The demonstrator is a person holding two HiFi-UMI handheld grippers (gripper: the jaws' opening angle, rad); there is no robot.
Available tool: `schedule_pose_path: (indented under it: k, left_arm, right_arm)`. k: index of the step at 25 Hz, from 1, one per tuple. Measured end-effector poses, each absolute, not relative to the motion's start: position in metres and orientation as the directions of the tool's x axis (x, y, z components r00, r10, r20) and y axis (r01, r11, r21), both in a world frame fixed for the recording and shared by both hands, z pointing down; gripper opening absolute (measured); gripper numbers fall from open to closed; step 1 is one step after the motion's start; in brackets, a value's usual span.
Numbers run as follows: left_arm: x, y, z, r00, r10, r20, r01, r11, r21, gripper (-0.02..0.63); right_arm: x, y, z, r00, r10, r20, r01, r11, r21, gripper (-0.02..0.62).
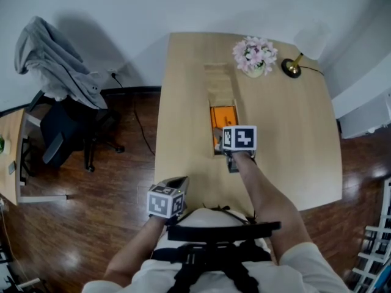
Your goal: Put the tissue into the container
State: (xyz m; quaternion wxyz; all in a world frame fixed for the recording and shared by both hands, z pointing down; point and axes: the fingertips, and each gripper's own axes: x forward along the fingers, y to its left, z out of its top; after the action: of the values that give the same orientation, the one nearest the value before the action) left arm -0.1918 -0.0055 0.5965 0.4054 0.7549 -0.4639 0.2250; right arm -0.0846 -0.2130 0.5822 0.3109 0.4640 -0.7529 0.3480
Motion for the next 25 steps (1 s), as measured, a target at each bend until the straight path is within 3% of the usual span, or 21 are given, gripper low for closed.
schedule_pose_path:
  k: [6,12,25]
  left_arm:
    - [-0.192,-0.005,0.598,0.466,-0.521,0.715,-0.884,-0.246,0.397,0.0]
    - [-0.185,-0.005,0.595,0.483,-0.518,0.706,-0.875,-0.263,0.406,0.0]
    - [-0.178,-0.013,0.583,0.476,-0.555,0.682,-0.879,-0.262,0.399,0.0]
  right_arm:
    - [-0.089,-0.215,0.588,-0.378,-0.482,0.791,-0.911,0.345,-0.225,0.373]
    - [-0.089,-0.215,0.585,-0.401,-0.479,0.781,-0.907,0.327,-0.266,0.422]
    - [-0.078,-0.218,0.558,-0.49,-0.507,0.709,-0.87,0.334,-0.362,0.422]
